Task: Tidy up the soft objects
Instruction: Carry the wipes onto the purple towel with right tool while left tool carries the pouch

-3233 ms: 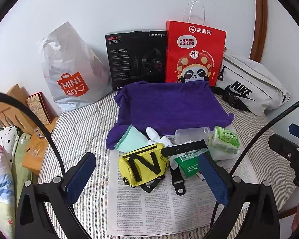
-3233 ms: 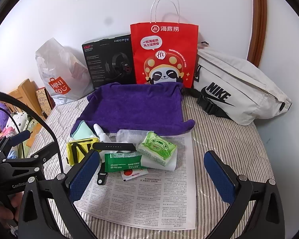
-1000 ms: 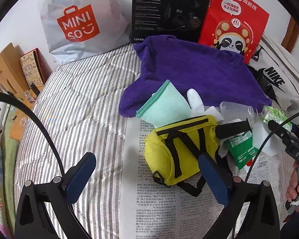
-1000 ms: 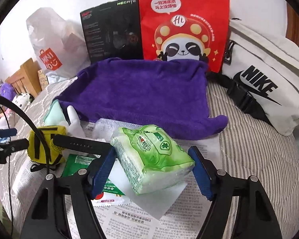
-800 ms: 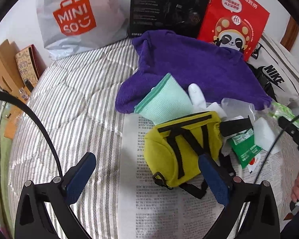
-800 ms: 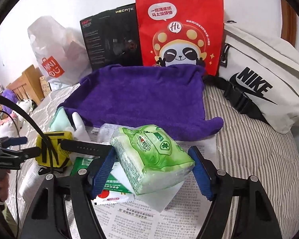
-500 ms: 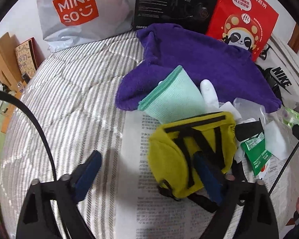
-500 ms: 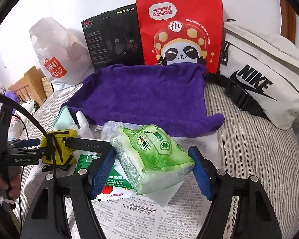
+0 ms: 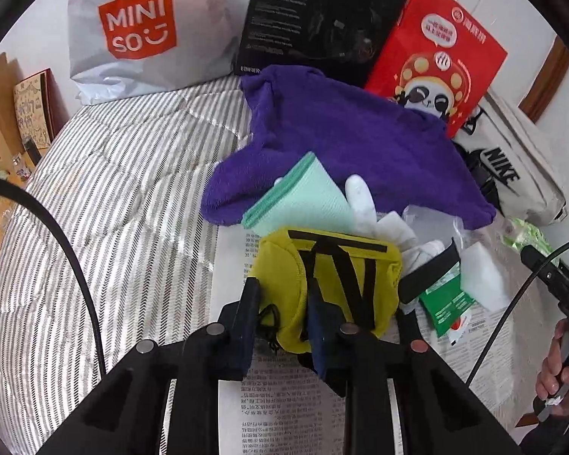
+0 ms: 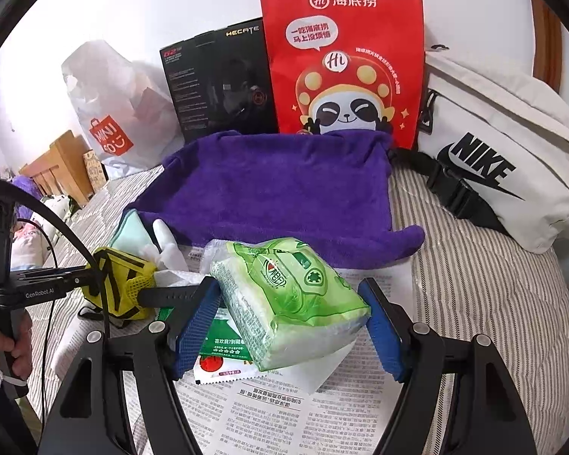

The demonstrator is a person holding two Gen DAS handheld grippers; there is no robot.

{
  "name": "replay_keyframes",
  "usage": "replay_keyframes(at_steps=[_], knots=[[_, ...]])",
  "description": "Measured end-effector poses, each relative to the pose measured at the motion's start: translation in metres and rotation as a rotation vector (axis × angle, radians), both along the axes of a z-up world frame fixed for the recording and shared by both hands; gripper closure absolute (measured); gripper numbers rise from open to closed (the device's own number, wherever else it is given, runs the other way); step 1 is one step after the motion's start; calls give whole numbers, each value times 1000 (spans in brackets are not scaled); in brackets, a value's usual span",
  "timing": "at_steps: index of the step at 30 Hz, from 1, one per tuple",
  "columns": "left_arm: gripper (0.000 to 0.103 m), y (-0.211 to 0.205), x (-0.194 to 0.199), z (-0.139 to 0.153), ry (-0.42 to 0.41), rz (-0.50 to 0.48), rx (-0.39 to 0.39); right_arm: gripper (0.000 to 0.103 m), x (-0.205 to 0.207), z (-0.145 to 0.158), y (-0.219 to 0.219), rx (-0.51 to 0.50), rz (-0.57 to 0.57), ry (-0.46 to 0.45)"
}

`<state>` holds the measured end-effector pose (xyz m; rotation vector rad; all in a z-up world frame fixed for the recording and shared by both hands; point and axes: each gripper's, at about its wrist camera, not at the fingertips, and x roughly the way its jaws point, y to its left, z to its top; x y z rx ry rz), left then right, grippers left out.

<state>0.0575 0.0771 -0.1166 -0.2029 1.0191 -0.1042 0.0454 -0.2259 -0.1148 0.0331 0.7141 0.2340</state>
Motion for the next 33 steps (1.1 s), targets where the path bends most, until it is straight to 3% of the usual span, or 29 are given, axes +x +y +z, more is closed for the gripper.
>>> replay_keyframes(at_steps=[20, 33], knots=[[83, 25, -6, 33, -85, 9, -35, 29, 0, 24, 6, -3, -6, -22], [83, 12, 28, 66, -128, -53, -16, 29, 28, 42, 1, -9, -21, -35]])
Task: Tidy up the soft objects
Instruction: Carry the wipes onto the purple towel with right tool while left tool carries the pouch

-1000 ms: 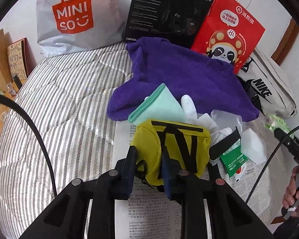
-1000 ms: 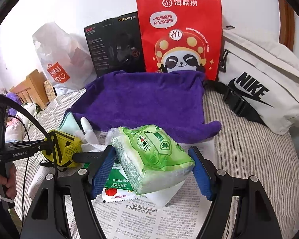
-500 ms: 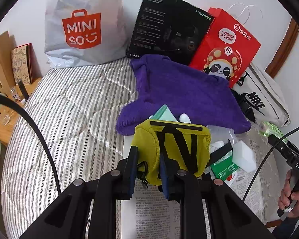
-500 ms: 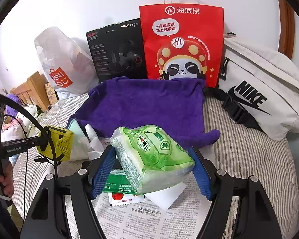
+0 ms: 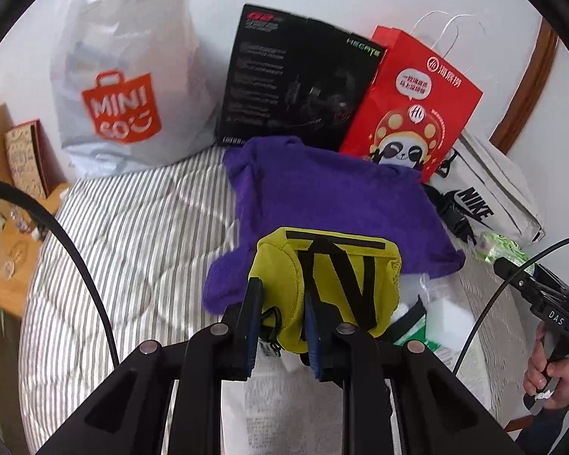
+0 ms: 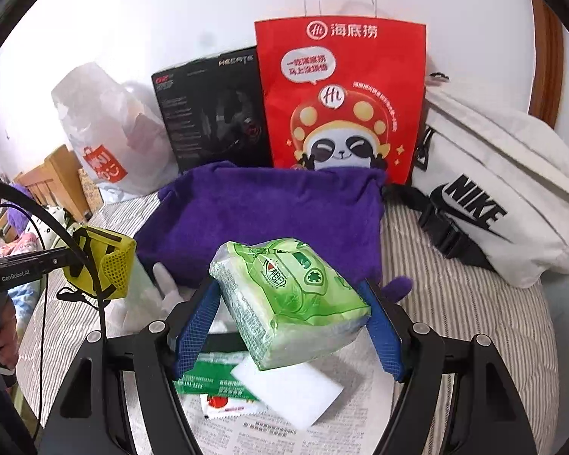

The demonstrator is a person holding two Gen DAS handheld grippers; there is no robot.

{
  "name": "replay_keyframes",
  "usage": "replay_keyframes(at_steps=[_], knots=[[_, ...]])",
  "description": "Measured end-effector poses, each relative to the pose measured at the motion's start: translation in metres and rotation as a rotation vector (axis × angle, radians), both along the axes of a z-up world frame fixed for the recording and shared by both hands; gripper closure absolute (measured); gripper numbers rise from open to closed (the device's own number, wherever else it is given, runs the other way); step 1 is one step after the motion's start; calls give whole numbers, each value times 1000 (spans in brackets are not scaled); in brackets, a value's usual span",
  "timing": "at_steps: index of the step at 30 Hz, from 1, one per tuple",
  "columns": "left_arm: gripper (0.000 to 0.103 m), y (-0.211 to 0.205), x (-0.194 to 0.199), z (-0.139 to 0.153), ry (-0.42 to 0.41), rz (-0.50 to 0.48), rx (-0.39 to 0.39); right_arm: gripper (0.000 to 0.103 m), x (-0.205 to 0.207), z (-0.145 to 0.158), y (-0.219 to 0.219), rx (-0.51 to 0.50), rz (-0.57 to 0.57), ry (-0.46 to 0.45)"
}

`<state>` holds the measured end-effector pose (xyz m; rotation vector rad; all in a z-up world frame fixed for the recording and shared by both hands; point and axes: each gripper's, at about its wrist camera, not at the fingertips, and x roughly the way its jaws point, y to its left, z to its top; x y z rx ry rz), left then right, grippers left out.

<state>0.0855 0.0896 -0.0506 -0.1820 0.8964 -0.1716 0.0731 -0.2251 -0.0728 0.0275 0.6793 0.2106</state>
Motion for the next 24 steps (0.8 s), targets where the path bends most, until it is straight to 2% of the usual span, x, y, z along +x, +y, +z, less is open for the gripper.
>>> replay_keyframes(at_steps=[14, 24], knots=[[83, -13, 61, 29, -42, -44, 9, 29, 47, 28, -10, -23, -44, -30], [83, -21, 108, 20, -14, -27, -6, 29, 100, 23, -7, -2, -47, -15]])
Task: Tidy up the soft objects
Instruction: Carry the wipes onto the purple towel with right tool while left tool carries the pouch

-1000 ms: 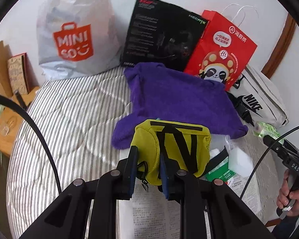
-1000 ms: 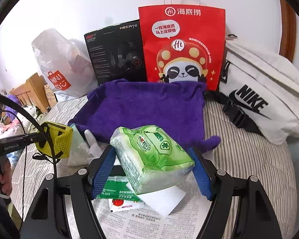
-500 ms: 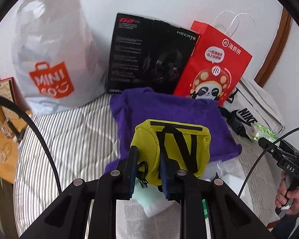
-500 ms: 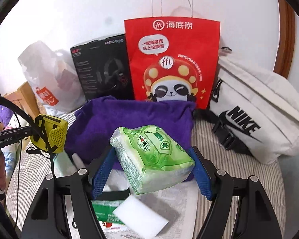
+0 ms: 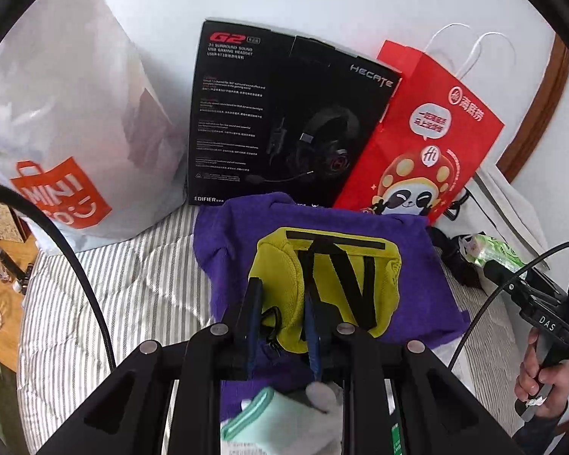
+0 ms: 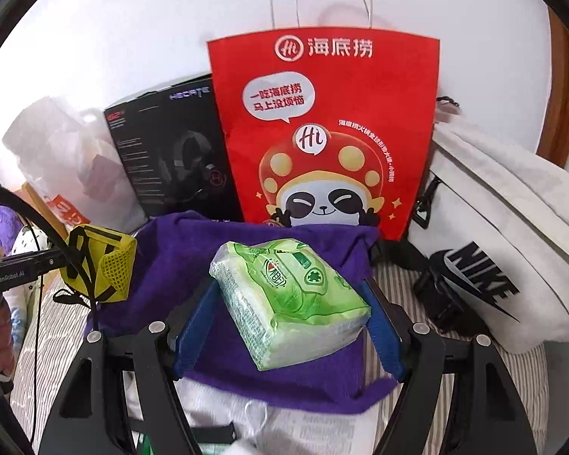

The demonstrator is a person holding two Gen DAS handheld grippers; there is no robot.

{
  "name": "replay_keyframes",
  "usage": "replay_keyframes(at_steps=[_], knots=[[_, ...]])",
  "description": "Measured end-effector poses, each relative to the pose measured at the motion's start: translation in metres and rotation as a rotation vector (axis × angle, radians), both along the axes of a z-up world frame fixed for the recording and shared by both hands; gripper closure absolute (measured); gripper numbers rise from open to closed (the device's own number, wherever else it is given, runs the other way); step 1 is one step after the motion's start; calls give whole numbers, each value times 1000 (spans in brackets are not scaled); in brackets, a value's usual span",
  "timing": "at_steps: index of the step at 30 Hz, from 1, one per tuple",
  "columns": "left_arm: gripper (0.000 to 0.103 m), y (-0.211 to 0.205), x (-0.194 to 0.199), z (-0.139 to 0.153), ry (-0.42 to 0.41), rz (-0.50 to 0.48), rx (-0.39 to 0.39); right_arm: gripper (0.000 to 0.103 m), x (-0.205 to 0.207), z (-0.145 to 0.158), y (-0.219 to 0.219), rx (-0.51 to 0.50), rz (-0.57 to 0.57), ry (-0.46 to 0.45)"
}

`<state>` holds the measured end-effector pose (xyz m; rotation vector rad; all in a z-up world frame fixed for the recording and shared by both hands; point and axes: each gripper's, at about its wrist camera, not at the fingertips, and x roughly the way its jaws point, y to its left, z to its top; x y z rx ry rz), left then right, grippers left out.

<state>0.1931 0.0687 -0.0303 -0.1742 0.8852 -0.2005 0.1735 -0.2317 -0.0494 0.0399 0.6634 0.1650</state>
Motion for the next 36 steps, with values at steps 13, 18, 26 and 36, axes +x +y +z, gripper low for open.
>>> replay_keyframes(at_steps=[13, 18, 26, 36], knots=[[83, -14, 57, -39, 70, 16, -18, 29, 76, -45, -5, -2, -34, 80], [83, -13, 72, -63, 113, 21, -22, 29, 93, -66, 4, -38, -28, 128], [83, -11, 88, -88, 174, 55, -15, 29, 108, -83, 14, -85, -13, 175], [83, -23, 90, -98, 180, 77, 10, 29, 112, -103, 13, -91, -9, 245]])
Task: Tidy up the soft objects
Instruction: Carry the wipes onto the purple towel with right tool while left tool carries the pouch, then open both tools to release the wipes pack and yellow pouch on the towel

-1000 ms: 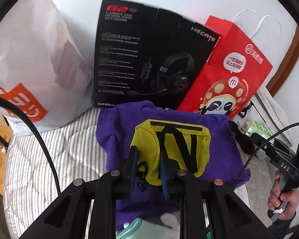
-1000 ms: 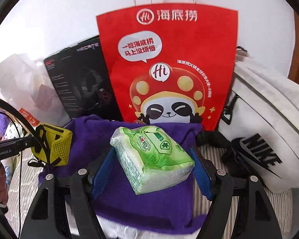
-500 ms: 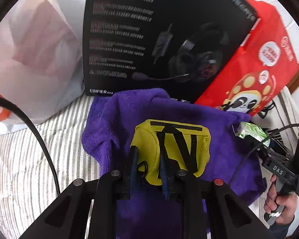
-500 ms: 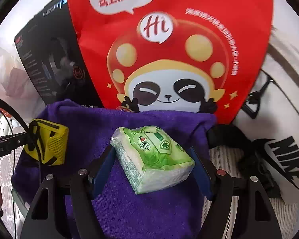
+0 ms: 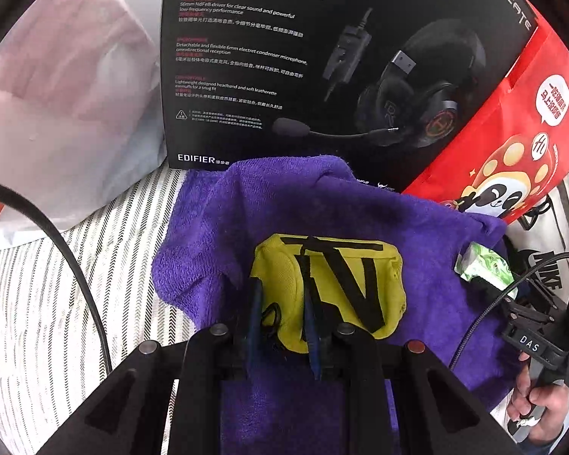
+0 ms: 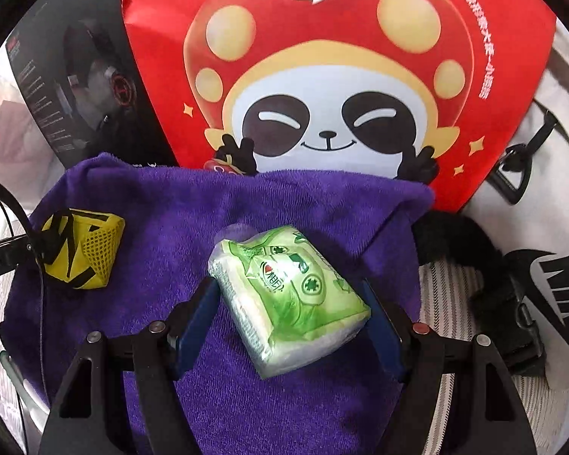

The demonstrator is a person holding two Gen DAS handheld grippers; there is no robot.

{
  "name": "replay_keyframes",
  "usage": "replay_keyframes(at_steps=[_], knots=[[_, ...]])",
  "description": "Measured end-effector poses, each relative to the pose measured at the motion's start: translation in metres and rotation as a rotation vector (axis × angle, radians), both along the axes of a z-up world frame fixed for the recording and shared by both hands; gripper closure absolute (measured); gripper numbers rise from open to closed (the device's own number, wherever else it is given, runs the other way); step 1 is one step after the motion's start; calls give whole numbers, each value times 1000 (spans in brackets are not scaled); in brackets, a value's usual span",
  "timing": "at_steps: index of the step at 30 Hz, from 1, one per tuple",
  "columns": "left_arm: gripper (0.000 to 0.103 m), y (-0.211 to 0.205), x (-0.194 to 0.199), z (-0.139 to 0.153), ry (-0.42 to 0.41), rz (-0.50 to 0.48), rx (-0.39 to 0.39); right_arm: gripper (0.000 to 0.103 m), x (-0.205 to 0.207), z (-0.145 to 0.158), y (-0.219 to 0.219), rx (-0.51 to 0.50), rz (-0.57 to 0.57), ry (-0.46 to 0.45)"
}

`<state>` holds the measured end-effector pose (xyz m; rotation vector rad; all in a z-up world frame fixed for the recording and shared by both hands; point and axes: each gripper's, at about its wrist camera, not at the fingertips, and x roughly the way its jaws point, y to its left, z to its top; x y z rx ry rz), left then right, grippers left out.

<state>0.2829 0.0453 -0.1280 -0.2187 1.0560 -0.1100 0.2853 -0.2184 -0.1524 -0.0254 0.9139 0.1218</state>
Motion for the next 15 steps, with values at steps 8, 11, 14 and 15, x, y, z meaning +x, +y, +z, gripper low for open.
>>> replay_keyframes(at_steps=[8, 11, 14, 15], knots=[[74, 5, 0, 3, 17, -3, -24, 29, 6, -6, 6, -19, 16, 27], [64, 6, -1, 4, 14, -21, -31, 24, 8, -4, 4, -16, 16, 50], [41, 3, -4, 10, 5, -38, -24, 24, 8, 0, 0, -12, 11, 52], [38, 1, -4, 12, 0, -41, -14, 24, 6, 3, 0, -15, 8, 47]])
